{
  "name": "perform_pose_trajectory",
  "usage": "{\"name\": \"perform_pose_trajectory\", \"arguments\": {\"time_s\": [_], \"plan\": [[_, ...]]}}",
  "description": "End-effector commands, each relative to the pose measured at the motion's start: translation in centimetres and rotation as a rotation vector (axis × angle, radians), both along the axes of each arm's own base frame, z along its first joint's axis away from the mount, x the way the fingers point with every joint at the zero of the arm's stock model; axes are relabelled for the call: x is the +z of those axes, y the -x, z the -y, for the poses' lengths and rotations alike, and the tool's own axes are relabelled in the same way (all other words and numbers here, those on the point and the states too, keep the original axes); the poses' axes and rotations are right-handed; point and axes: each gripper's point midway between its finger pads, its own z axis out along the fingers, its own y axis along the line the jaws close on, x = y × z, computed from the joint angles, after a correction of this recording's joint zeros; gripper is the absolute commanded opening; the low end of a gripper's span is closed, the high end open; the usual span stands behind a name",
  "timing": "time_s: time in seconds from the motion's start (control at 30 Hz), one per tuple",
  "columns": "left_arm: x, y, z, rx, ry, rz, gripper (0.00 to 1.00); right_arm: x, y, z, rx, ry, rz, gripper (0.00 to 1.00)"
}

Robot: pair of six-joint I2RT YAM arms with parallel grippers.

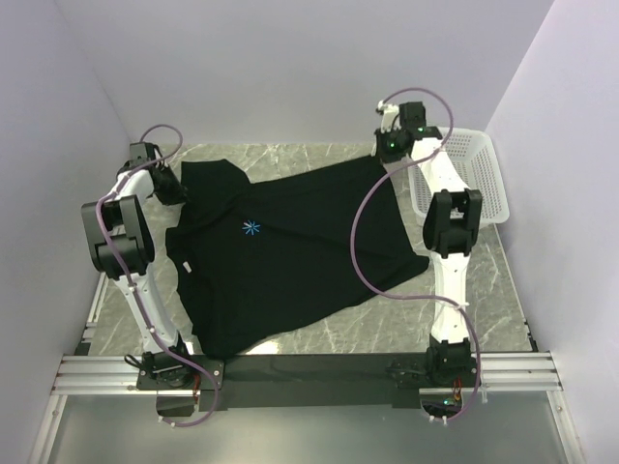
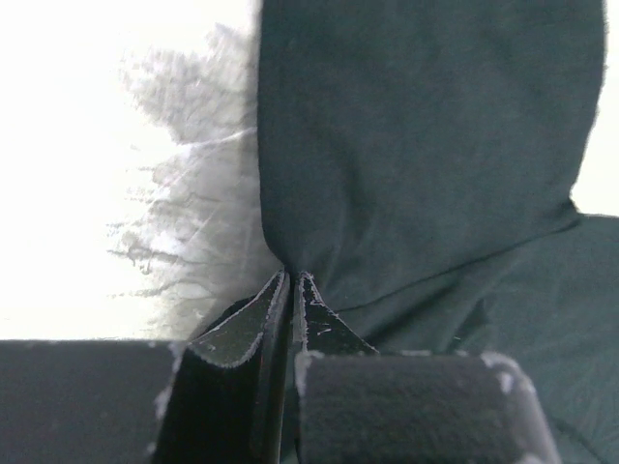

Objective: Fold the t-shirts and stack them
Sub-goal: Flatten the tshirt out

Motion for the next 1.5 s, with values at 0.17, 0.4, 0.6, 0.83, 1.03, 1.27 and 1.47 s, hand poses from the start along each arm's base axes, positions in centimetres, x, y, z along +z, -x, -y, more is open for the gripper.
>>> {"name": "perform_pose_trajectory", "arguments": {"time_s": [0.17, 0.4, 0.6, 0.83, 1.03, 1.27, 1.47], "plan": [[5.8, -1.9, 0.0, -0.041, -0.017, 0.166, 0.06, 8.0, -1.2, -0.3, 0.008, -0.072, 0.181, 0.00], [6.4, -1.9, -0.4, -0.037, -0.035, 0.180, 0.04, 7.5, -0.9, 0.1, -0.001, -0.057, 0.176, 0.00], [7.4, -2.7, -0.9, -0.035, -0.070, 0.208, 0.02, 7.3, -0.6, 0.5, -0.008, -0.055, 0.163, 0.00], [9.8, -2.5, -2.3, -0.044, -0.177, 0.263, 0.01, 7.4, -0.4, 0.7, -0.016, -0.058, 0.164, 0.00], [11.7, -2.9, -2.5, -0.045, -0.200, 0.333, 0.00, 8.1, -0.7, 1.5, -0.044, -0.065, 0.180, 0.00], [13.5, -3.7, -2.3, -0.052, -0.189, 0.382, 0.00, 9.3, -0.8, 1.6, -0.043, -0.094, 0.199, 0.00], [16.3, -4.3, -2.5, -0.052, -0.217, 0.462, 0.01, 11.3, -0.7, 1.4, -0.028, -0.168, 0.233, 0.00]]}}
